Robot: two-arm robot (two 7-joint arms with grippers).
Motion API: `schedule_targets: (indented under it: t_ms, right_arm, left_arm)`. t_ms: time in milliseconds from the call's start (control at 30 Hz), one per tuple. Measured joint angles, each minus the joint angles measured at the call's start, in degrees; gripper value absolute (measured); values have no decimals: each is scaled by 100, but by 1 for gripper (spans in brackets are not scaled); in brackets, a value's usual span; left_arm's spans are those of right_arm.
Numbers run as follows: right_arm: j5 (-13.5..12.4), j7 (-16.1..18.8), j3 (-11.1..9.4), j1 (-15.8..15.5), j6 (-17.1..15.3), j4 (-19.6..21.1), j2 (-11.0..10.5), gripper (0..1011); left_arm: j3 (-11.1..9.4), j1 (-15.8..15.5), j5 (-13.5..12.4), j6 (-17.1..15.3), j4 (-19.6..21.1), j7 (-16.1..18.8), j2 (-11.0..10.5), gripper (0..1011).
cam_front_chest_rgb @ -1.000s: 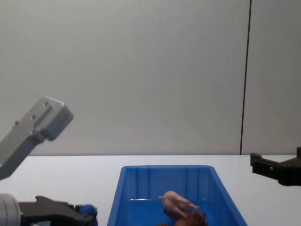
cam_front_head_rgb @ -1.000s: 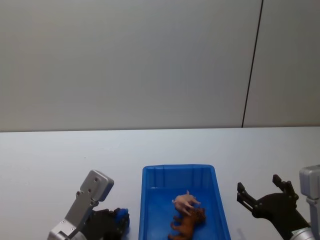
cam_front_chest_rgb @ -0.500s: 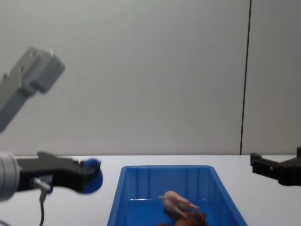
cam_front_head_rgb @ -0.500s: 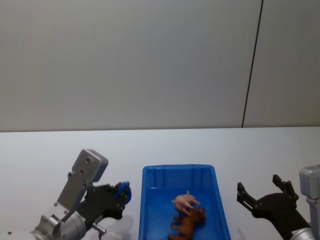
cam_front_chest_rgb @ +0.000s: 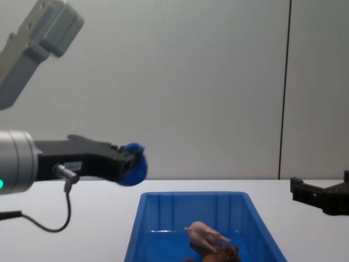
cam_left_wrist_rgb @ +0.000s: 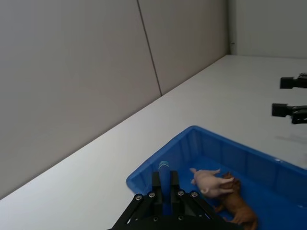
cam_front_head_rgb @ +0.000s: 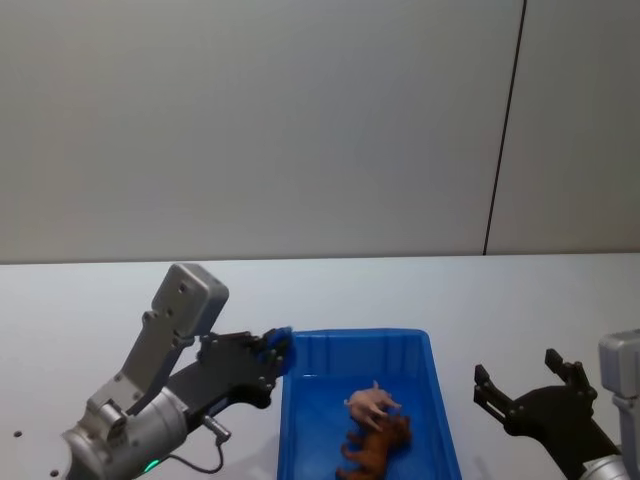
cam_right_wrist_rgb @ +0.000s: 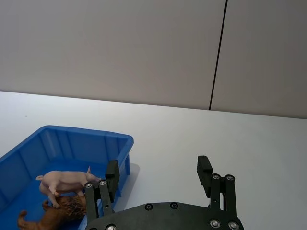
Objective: Pick up the two dolls from the table and place them into the box.
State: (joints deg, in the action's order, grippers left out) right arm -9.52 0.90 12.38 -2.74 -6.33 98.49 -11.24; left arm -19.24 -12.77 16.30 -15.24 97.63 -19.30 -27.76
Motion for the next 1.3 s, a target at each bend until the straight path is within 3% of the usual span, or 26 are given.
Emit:
schedule_targets:
  t_ms: [133,400,567,833,867,1033,1133,1300]
  right_arm:
    - [0,0,0,0,0,0,0,1001]
    - [0,0,0,0,0,0,0,1001]
    - [0,0,0,0,0,0,0,1001]
    - [0,0,0,0,0,0,0,1001]
    - [0,0,0,0,0,0,0,1001]
    - [0,0,0,0,0,0,0,1001]
    - [0,0,0,0,0,0,0,1001]
    - [0,0,0,0,0,0,0,1001]
  left_arm:
    - [-23,-57,41,73,9,-209,51,82]
    - [-94,-157,118,166,2,-521,169,296]
    - [-126,-196,149,200,-11,-646,219,484]
    - [-152,-228,177,233,-22,-754,263,692]
    - [-156,-232,180,237,-23,-771,269,763]
    - [-165,-246,191,249,-27,-814,286,923]
    - [-169,-251,195,253,-29,-829,292,984]
    - [-172,-256,200,257,-32,-846,299,1001]
